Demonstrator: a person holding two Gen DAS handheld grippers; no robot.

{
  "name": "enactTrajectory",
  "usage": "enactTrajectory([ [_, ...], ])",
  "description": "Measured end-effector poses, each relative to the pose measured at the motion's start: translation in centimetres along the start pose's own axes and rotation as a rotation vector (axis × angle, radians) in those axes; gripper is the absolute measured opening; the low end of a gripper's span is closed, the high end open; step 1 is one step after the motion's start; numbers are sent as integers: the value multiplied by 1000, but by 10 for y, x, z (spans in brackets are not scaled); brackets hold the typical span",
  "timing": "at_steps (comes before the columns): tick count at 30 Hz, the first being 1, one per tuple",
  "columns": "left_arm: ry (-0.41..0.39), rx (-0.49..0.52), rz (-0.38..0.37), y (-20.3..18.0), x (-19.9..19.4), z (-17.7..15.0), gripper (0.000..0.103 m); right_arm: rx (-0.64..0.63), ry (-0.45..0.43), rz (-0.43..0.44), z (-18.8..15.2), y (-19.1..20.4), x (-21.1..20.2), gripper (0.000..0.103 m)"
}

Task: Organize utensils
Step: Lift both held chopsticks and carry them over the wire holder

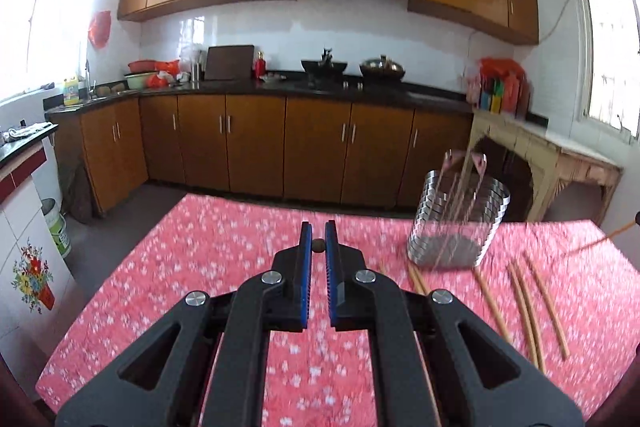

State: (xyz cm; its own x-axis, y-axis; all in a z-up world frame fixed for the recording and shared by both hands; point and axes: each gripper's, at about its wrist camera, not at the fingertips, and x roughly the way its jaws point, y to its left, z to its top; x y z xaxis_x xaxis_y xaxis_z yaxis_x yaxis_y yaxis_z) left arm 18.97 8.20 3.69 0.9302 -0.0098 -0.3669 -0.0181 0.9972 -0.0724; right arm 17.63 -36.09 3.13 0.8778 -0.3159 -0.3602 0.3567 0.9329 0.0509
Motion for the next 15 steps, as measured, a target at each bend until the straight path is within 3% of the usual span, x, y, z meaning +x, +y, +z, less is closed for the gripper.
enactTrajectory([
  [5,-55,-12,9,1,0,23,6,-13,-52,12,22,9,-7,8],
  [15,-103,-19,-9,-3,-9,48,6,19,-100,120,52,17,-25,8],
])
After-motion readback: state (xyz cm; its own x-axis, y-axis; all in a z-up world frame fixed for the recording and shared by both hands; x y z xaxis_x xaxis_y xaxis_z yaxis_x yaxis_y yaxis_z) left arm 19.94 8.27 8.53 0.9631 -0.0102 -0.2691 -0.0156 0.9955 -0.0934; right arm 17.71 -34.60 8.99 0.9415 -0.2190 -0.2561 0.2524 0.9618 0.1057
